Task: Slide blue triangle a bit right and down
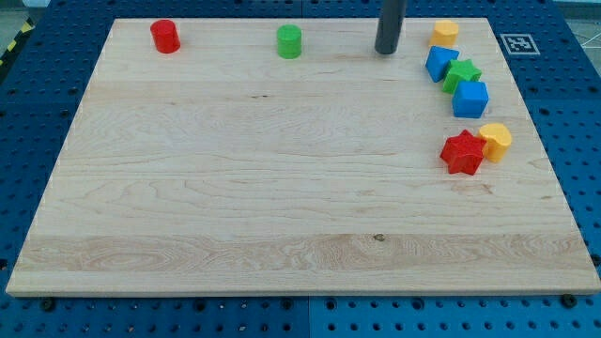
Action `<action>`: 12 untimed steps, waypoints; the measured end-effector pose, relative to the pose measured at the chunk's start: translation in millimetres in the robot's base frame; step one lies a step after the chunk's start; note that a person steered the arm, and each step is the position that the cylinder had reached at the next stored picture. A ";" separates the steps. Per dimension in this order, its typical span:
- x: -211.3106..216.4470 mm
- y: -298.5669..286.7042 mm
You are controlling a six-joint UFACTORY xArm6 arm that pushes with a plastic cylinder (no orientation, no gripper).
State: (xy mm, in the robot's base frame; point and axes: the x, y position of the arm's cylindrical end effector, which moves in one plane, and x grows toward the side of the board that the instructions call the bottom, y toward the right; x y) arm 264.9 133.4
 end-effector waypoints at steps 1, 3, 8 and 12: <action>0.1 11.9; 25.6 28.5; 15.9 32.8; 19.7 101.6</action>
